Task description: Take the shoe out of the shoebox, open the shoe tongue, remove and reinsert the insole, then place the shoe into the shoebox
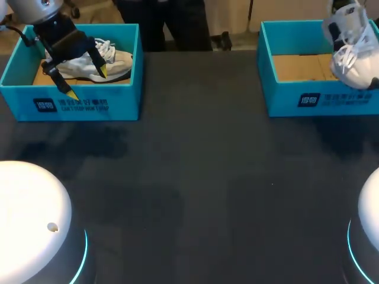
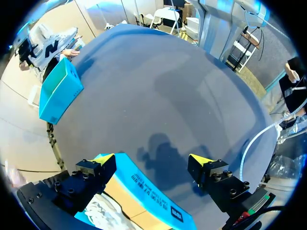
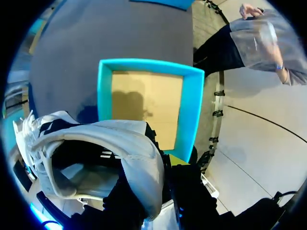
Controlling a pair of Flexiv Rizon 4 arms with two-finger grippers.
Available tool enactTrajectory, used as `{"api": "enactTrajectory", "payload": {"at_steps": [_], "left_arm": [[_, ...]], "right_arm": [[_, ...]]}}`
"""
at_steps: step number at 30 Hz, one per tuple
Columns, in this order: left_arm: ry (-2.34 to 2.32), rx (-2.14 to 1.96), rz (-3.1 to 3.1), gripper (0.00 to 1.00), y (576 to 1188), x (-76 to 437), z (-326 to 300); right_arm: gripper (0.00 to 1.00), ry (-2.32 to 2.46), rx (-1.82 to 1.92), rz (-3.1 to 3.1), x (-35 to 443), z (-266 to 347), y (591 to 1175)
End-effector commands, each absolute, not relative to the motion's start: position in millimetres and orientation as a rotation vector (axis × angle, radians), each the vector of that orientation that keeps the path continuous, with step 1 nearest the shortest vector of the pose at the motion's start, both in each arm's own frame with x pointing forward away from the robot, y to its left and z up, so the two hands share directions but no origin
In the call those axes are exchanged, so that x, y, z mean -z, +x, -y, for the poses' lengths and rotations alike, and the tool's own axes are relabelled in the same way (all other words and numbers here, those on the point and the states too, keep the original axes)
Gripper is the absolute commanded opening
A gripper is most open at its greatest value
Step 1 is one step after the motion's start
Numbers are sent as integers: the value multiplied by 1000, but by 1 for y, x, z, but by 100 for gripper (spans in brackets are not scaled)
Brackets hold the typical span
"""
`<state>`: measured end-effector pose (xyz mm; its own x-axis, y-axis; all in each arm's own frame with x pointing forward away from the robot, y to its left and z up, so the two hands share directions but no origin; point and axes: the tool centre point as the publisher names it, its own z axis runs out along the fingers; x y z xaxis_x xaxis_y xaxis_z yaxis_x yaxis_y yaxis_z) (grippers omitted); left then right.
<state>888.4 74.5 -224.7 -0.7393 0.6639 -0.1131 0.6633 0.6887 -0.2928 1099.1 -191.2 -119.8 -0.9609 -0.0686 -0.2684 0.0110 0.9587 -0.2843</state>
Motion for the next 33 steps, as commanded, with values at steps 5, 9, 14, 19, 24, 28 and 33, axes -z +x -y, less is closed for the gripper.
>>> {"api": "enactTrajectory", "payload": {"at_steps": [5,9,14,19,24,28,33], "left_arm": [[-1135,-496,2884,100,889,225,-75],[-1135,-496,2884,100,889,225,-75],[-1135,-496,2884,100,889,225,-75],[-1135,-496,2884,100,889,225,-75],[-1135,-496,2884,100,889,225,-75],[-1135,-496,2884,100,889,225,-75],[-1135,-496,2884,100,889,225,-75]], "right_arm": [[0,33,370,-2864,129,231,1150],[0,332,358,-2882,126,253,1151],[0,809,245,-2801,118,278,1140],[0,1125,208,-2701,119,290,1123],[0,1195,253,-2706,120,290,1120],[0,1195,253,-2706,120,290,1120],[0,1195,253,-2706,120,290,1120]]}}
